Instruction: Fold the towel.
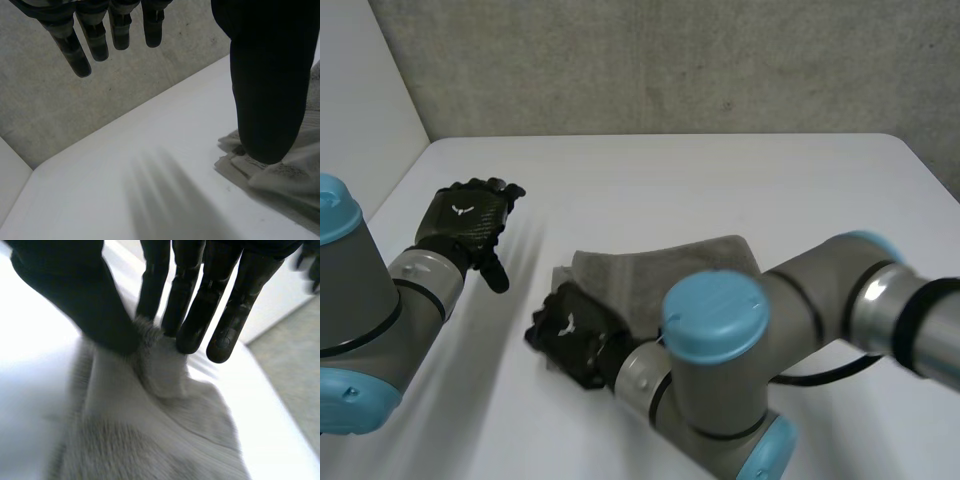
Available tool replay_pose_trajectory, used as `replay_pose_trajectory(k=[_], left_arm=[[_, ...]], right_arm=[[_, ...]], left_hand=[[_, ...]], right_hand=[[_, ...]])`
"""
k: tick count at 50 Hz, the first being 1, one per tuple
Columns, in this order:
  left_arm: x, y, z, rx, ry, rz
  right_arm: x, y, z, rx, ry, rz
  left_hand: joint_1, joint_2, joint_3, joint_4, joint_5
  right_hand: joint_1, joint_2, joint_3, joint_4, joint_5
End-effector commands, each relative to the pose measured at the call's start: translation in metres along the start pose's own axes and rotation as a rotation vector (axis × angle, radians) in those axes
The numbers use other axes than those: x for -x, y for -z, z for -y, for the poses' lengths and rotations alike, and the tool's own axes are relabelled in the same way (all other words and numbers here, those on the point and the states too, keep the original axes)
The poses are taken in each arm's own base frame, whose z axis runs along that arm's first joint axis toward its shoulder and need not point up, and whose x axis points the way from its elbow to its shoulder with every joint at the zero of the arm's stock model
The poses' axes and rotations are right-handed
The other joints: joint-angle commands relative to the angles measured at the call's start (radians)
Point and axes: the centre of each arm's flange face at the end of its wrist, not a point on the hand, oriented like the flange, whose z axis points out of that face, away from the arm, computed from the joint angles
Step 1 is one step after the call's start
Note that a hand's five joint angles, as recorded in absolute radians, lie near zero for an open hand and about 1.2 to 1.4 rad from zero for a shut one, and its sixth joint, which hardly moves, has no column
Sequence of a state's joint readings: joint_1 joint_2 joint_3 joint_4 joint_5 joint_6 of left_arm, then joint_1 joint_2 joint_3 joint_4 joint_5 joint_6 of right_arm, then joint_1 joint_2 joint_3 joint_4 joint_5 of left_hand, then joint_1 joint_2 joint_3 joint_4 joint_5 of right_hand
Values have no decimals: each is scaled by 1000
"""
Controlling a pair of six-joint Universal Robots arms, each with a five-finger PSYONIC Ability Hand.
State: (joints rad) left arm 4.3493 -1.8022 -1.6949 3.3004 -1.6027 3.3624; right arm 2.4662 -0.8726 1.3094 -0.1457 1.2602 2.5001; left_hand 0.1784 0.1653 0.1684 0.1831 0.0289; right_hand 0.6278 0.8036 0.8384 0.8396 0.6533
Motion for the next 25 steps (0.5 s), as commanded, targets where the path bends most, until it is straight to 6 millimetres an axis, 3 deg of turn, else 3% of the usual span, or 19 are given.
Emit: replay_pose_trajectory(k=[1, 2, 4, 5, 7, 8, 10, 13, 15, 16, 18, 19, 24, 25], left_arm=[[-1, 0, -1, -3, 0, -3], [-2, 1, -2, -2, -1, -6], [-4, 2, -2, -5, -2, -14], [-6, 2, -1, -10, -3, -20], [-7, 2, -1, -13, -3, -22], [-9, 3, 0, -18, -4, -30], [-13, 4, 0, -22, -7, -41], [-31, 10, 2, -34, -17, -93], [-38, 14, 4, -43, -22, -116], [-44, 15, 3, -43, -25, -131], [-50, 15, -1, -36, -29, -146], [-56, 13, -6, -25, -34, -159], [-66, 14, -11, -20, -42, -185], [-66, 14, -11, -20, -42, -185]], right_arm=[[-5, -1, 1, 17, -14, -32], [-5, -1, 1, 17, -14, -32], [-36, 12, 11, 19, -47, -125], [-36, 13, 11, 19, -47, -126], [-76, 34, -1, 67, -142, -234], [-76, 34, -1, 67, -142, -234], [-101, 57, -13, 102, -240, -307], [-108, 67, -23, 132, -283, -332], [-116, 87, -51, 215, -350, -374], [-116, 87, -51, 216, -350, -374], [-117, 105, -84, 318, -410, -406], [-117, 105, -84, 318, -410, -406], [-113, 123, -115, 420, -436, -423], [-111, 126, -121, 438, -437, -417]], left_hand=[[-4, 9, 6, -9, -29], [-4, 9, 6, -9, -29], [-4, 9, 6, -9, -29], [-4, 9, 6, -9, -29], [-4, 9, 6, -9, -29], [-4, 9, 6, -9, -29], [-4, 9, 6, -9, -29], [-4, 9, 6, -9, -29], [-4, 9, 6, -9, -29], [-4, 9, 6, -9, -29], [-4, 9, 6, -9, -29], [-4, 9, 6, -9, -29], [-4, 9, 6, -9, -29], [-4, 9, 6, -9, -29]], right_hand=[[-453, -629, -664, -665, -653], [-453, -629, -664, -665, -653], [-453, -629, -664, -665, -653], [-453, -629, -664, -665, -653], [-453, -629, -664, -665, -653], [-453, -629, -664, -665, -653], [-453, -629, -664, -665, -653], [-453, -629, -664, -665, -653], [-453, -629, -664, -665, -653], [-453, -629, -664, -665, -653], [-453, -629, -664, -665, -653], [-453, -629, -664, -665, -653], [-147, -322, -357, -358, -347], [19, -157, -191, -193, -181]])
